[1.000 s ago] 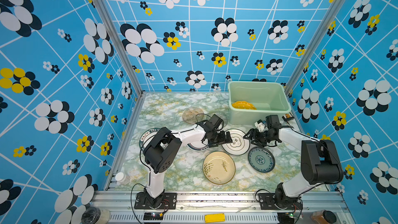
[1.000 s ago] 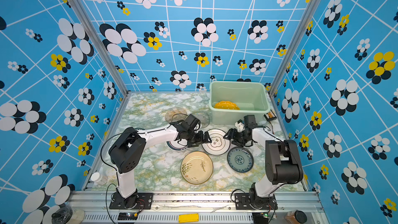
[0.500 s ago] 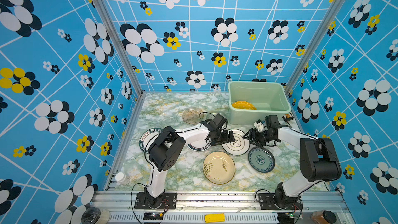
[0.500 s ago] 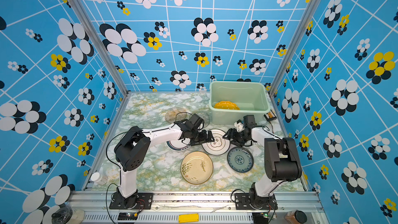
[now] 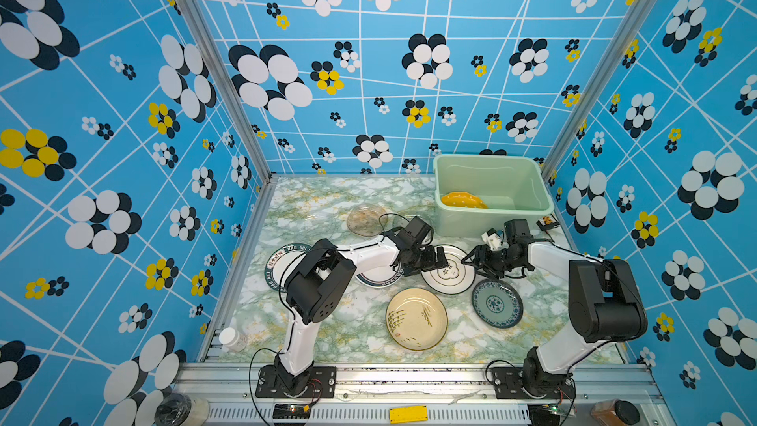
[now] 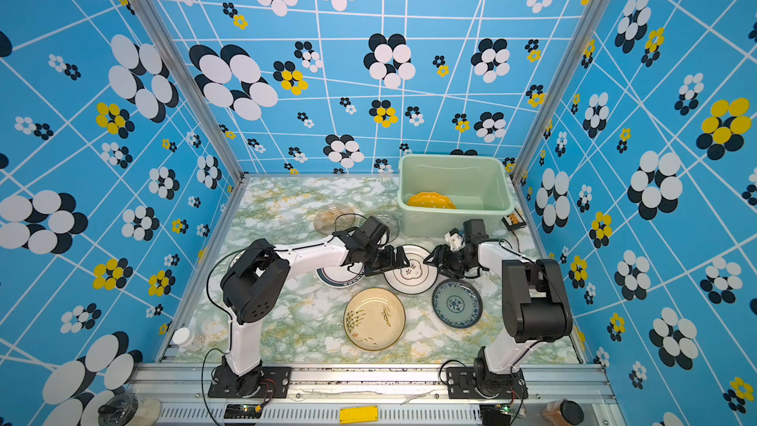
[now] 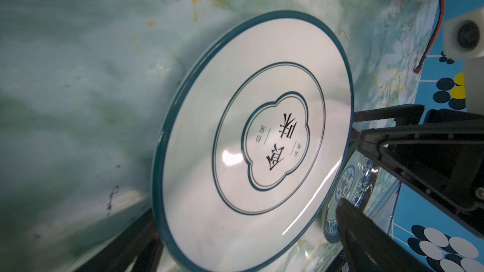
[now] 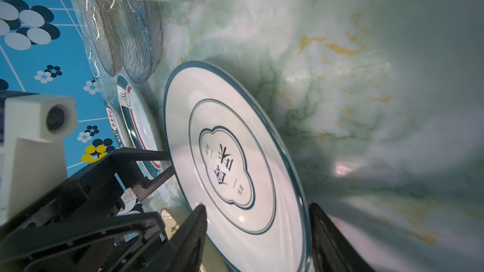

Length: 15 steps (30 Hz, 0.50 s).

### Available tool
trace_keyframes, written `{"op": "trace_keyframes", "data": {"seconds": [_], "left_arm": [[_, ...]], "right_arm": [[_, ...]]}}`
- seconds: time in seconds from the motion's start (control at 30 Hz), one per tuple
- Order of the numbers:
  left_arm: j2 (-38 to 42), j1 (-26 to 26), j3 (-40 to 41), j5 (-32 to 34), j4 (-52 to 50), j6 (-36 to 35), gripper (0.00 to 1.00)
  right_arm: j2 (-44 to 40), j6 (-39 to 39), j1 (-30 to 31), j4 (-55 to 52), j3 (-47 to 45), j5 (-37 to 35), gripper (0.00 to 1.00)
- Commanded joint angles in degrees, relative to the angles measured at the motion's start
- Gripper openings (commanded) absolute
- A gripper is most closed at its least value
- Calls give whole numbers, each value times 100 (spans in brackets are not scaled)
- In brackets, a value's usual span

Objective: Place the plates into the plastic bin on the countertop
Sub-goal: Pick up the plate from the center of the table.

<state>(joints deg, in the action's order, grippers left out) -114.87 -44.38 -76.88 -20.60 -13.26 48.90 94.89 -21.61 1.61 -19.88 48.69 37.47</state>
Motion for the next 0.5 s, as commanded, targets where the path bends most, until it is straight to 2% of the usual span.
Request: {"op": "trace_keyframes", "data": {"seconds": [0.0,0.47], "left_arm": [[-149,-67,46,-186,262,57,99],[-317,-150,-13,-343,262,93,99]], "right_arm": [[-123,60,6,64,2,351,59],[-639,-93,15,-81,75,575,48]]}}
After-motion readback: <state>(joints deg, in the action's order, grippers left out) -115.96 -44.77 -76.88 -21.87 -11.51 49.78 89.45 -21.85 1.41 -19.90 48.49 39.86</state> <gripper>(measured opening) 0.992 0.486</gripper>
